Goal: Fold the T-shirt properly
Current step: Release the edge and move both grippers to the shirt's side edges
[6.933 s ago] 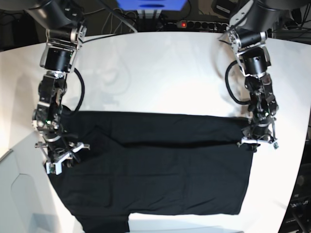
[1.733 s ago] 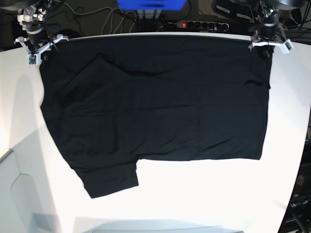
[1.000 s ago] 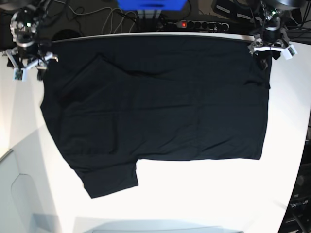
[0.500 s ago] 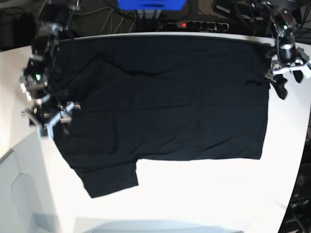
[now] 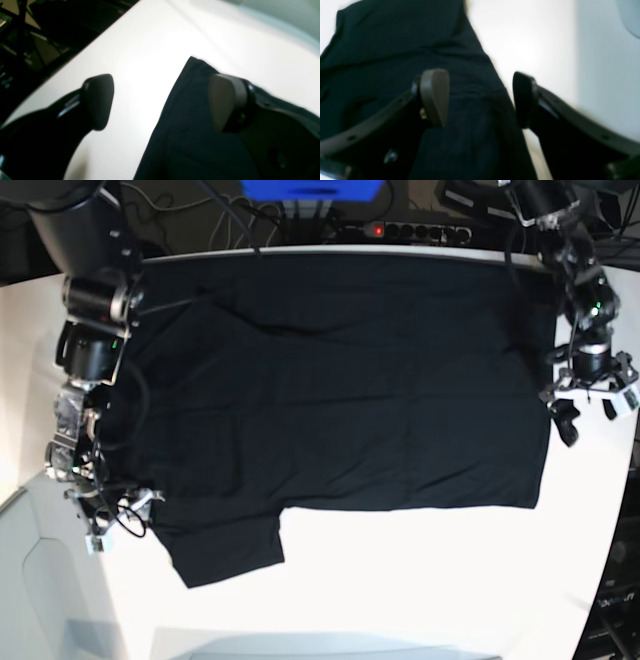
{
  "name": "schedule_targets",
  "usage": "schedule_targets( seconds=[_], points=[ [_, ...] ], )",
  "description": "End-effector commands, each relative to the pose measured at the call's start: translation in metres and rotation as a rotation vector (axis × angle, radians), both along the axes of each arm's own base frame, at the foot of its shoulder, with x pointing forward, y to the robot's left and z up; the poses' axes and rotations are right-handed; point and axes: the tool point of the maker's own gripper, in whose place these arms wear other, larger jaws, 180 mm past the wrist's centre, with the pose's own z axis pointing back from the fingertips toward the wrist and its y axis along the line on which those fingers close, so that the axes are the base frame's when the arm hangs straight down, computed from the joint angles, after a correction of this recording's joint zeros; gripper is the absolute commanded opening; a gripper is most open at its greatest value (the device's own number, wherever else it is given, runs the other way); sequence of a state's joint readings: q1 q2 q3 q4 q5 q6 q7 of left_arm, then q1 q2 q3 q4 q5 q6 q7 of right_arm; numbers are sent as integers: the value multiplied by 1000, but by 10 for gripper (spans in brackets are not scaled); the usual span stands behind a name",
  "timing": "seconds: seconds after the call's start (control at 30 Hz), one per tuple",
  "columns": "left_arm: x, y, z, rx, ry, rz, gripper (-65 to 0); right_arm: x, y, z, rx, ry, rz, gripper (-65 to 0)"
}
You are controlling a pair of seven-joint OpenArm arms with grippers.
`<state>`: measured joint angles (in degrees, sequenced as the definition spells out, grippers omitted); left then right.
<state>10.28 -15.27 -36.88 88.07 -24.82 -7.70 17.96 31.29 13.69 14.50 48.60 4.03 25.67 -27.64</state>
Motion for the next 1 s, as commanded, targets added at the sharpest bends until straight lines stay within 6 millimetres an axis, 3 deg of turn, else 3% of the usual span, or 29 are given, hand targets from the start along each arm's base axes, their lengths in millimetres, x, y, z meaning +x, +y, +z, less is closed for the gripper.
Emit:
schedule_targets(
  seconds=[0.0, 0.2, 0.33, 0.57, 0.7, 0.83, 0.97],
  points=[
    [9, 9, 19, 36, -55, 9, -77, 16, -10, 21, 4, -64, -18, -245],
    [22, 17, 10, 5, -50, 34, -77, 19, -20, -2, 67, -72, -62, -246],
    [36, 25, 3, -39, 5, 38, -75, 16, -26, -5, 61, -74, -70, -246],
    [66, 27, 5, -52, 35, 4, -75, -5, -7, -38, 12, 8, 9, -251],
    [84, 17, -9, -41, 95, -54, -75, -13, 2, -51, 22, 32, 21, -261],
    [98, 19, -32, -104, 145, -38, -74, -17, 3, -54, 22, 40, 22, -356],
    [116, 13, -39, -73, 200, -69, -73, -22, 5, -61, 24, 54, 24, -510]
  ],
)
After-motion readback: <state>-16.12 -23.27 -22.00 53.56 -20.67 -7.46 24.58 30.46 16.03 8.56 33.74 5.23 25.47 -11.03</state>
